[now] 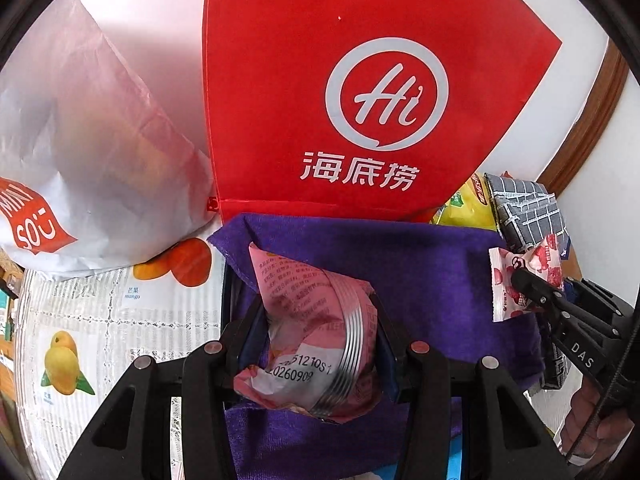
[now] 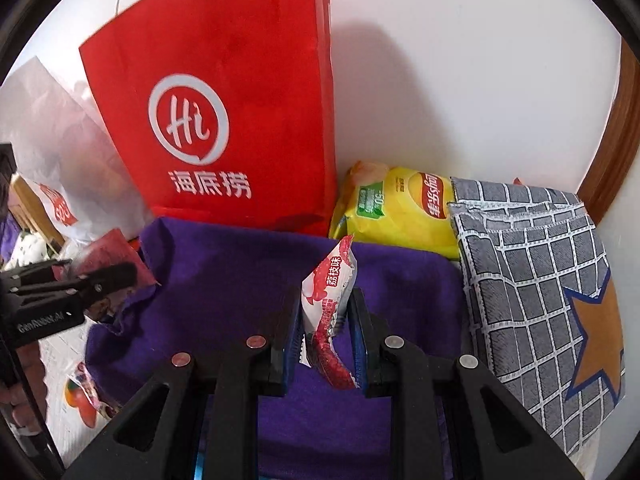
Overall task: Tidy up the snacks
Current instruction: 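Carry both held candies toward the purple towel by the red bag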
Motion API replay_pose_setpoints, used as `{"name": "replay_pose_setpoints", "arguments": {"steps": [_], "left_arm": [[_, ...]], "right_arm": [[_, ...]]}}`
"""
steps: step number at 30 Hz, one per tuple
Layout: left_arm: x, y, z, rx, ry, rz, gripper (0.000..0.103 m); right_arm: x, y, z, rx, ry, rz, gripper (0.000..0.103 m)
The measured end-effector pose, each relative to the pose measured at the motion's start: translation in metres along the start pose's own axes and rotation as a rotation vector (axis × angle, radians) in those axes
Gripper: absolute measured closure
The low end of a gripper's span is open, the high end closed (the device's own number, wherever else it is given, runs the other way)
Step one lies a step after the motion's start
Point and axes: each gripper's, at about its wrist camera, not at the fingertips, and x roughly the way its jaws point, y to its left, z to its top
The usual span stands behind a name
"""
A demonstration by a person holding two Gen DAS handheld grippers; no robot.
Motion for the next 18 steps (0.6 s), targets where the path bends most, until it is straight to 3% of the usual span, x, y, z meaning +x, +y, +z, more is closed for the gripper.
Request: {"name": "replay_pose_setpoints", "arguments": {"steps": [18], "left_arm": [[0.008, 0.003, 0.000, -0.011, 0.026, 0.013, 0.057]], "right_arm": [[0.016, -0.012, -0.004, 0.001, 0.086, -0.007, 0.080]]}}
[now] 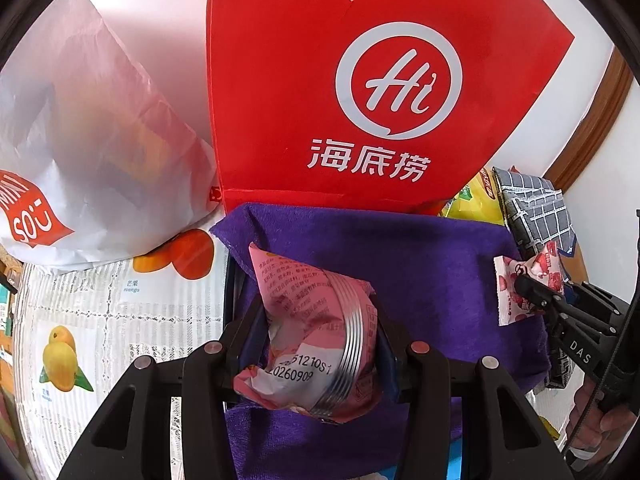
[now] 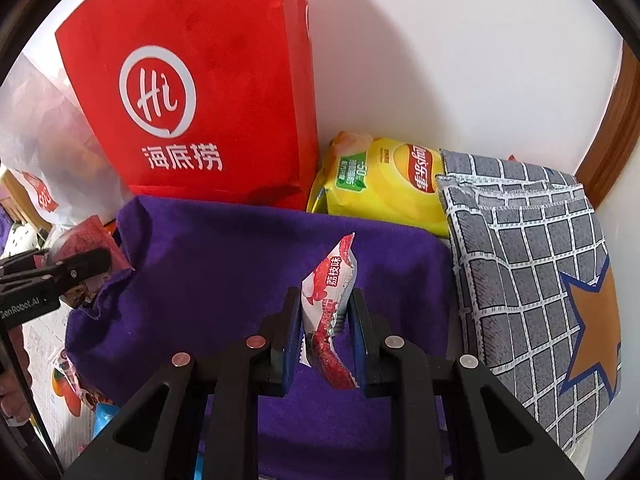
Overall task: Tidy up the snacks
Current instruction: 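Carry both held candies toward the purple towel by the red bag, then open both tools to drop the candies onto the purple towel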
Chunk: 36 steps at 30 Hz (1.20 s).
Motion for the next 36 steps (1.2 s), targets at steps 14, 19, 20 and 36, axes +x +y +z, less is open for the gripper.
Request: {"name": "replay_pose_setpoints", "arguments": {"steps": [14, 19, 20, 36], "left_arm": [[0.005, -0.001, 0.000, 0.001, 0.019, 0.007, 0.057], [0.008, -0.001, 0.000, 0.003, 0.031, 0.010, 0.057], [0.008, -0.001, 0.000, 0.003, 0.033, 0.012, 0.057], [0.019, -0.013, -0.003, 0.039, 0.077, 0.015, 0.057]], "right_arm": [[0.008, 0.002, -0.003, -0.016, 0.037, 0.006, 0.080], [0.012, 0.002, -0.003, -0.018, 0.052, 0.004, 0.080], [0.013, 0.002, -0.003, -0.019, 0.055, 0.006, 0.080], [0.021, -0.002, -0.006, -0.025, 0.102, 0.001, 0.080]]}}
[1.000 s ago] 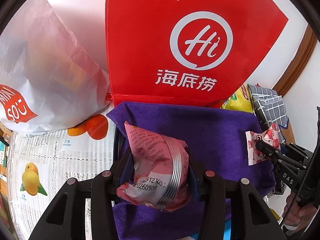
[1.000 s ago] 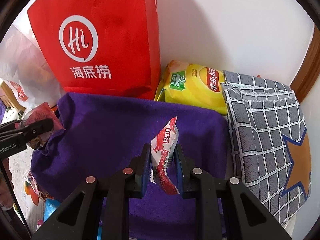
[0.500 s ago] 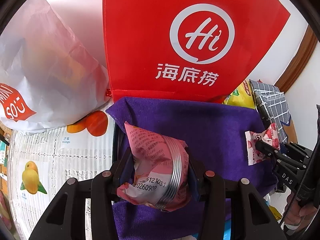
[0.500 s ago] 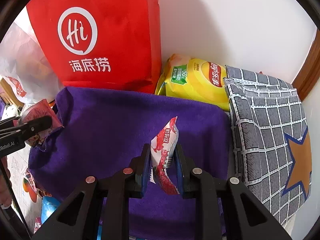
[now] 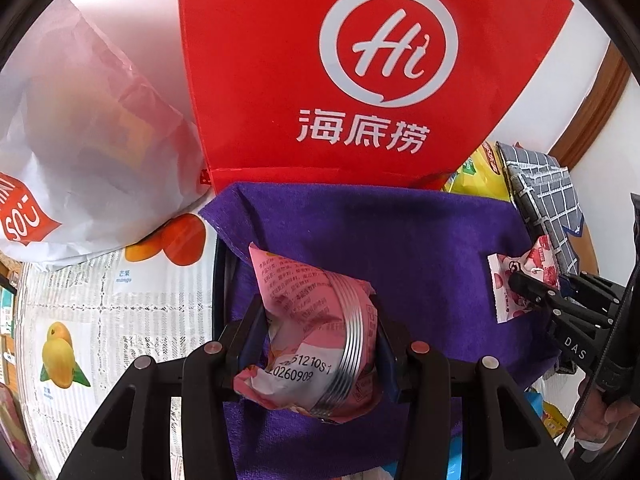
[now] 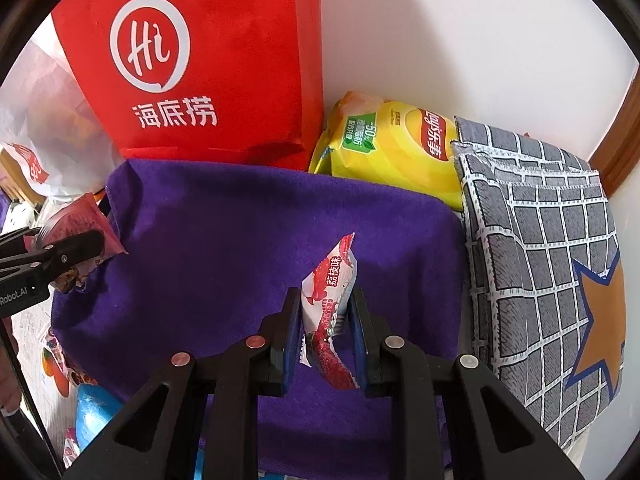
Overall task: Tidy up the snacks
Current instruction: 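Open both tools to drop the candies onto the purple towel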
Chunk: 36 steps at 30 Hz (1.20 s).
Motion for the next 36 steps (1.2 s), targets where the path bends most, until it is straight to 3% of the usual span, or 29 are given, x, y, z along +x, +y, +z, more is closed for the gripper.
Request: {"name": "replay_pose_setpoints", "arguments": {"steps": [19, 22, 25, 33, 36], "left_arm": [[0.014, -0.007, -0.001, 0.027, 0.067, 0.006, 0.056], [0.016, -0.008, -0.001, 0.031, 0.071, 0.008, 0.056], [0.017, -0.009, -0.001, 0.033, 0.076, 0.006, 0.056], [0.019, -0.012, 0.000, 0.044, 0.085, 0.006, 0.056], [0.017, -0.014, 0.001, 0.044, 0.084, 0.009, 0.048]], "right_arm": [[0.020, 0.006, -0.002, -0.030, 0.063, -0.002, 0.079], [0.018, 0.008, -0.002, -0.032, 0.053, -0.015, 0.075], [0.011, 0.012, -0.001, -0.038, 0.021, -0.043, 0.058], [-0.015, 0.003, 0.004, 0.001, -0.043, -0.025, 0.052], [-0.024, 0.004, 0.005, 0.016, -0.067, -0.023, 0.050]]}}
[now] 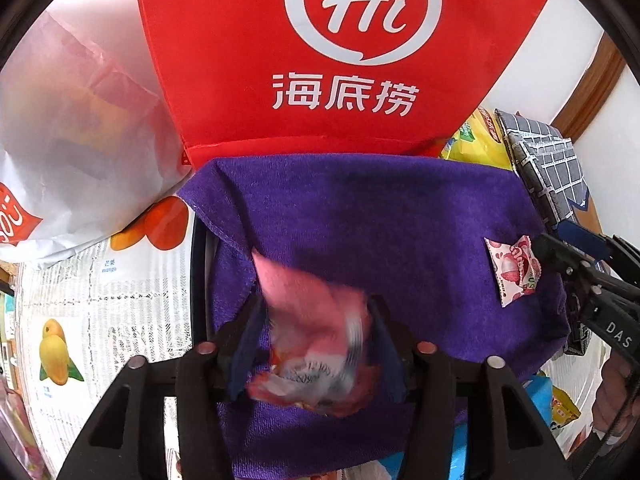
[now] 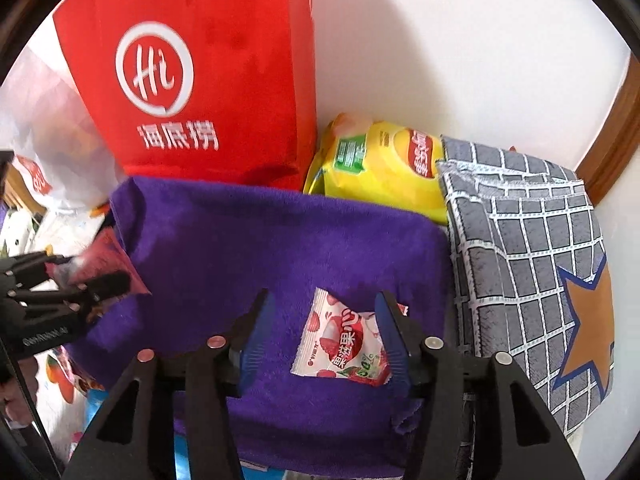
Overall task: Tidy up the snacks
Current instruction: 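Open both tools to drop the candies onto the purple towel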
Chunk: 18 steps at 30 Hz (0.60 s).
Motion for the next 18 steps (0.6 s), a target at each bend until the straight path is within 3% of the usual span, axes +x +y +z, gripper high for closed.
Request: {"name": "replay_pose_setpoints", "arguments": {"steps": [5, 18], "left_arm": [[-0.014, -0.004, 0.001, 0.005, -0.032, -0.012, 0.035], [-0.058, -0.013, 0.001, 0.032, -0.129, 0.017, 0.027]], "right_arm": [[-0.012, 0.003, 0.000, 0.014, -0.020, -0.001, 0.049], [-0.074, 0.013, -0.015, 0.046, -0.172, -0.014, 0.041]]}}
